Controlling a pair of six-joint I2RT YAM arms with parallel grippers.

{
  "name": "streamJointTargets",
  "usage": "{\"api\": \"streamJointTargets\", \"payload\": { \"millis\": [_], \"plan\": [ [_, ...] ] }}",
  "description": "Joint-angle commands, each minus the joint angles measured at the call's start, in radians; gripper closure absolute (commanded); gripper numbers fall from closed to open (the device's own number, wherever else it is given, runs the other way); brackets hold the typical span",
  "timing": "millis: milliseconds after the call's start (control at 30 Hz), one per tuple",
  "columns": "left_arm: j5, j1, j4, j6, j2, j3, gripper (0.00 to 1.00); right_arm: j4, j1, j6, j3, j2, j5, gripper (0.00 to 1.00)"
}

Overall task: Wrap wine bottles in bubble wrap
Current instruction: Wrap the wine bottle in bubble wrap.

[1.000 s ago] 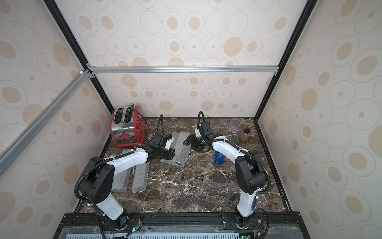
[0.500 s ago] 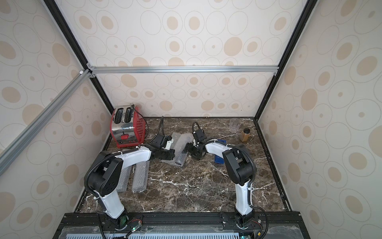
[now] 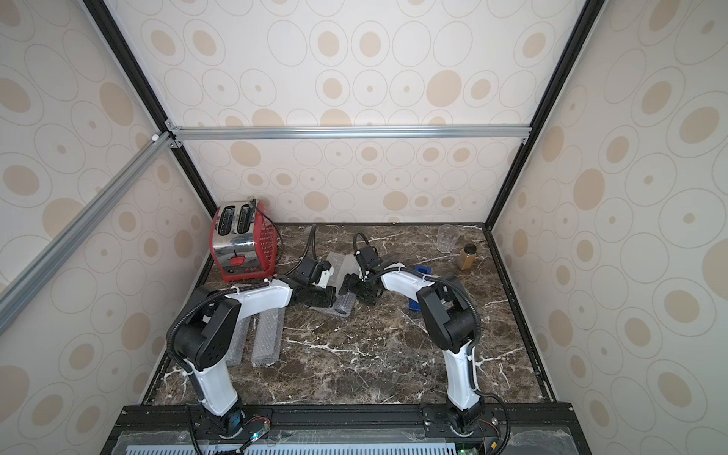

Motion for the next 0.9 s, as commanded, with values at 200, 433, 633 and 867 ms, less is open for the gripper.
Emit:
{"api": "streamJointTargets", "payload": {
  "millis": [200,433,633,867],
  "plan": [
    [0.018,-0.027,-0.001,-0.050,-0.014,0.004,0.84,-0.208,0.030,-0.053,0.062,0.065,0.119,0.32],
    [0.005,-0.021,0.001,-0.060,-0.126,-0.039,0.52,-0.378,0.024,-0.190,0.146,0.081,0.182,0.40],
    [0.016,0.018,0.013,-0.072,-0.143,-0.018,0.74,-0.408,0.009,-0.258,0.161,0.084,0.132,0.41],
    [0.083,0.026,-0.034,-0.061,0.031,0.140,0.81,-0.379,-0.004,-0.264,0.162,0.078,0.072,0.40]
  ]
}}
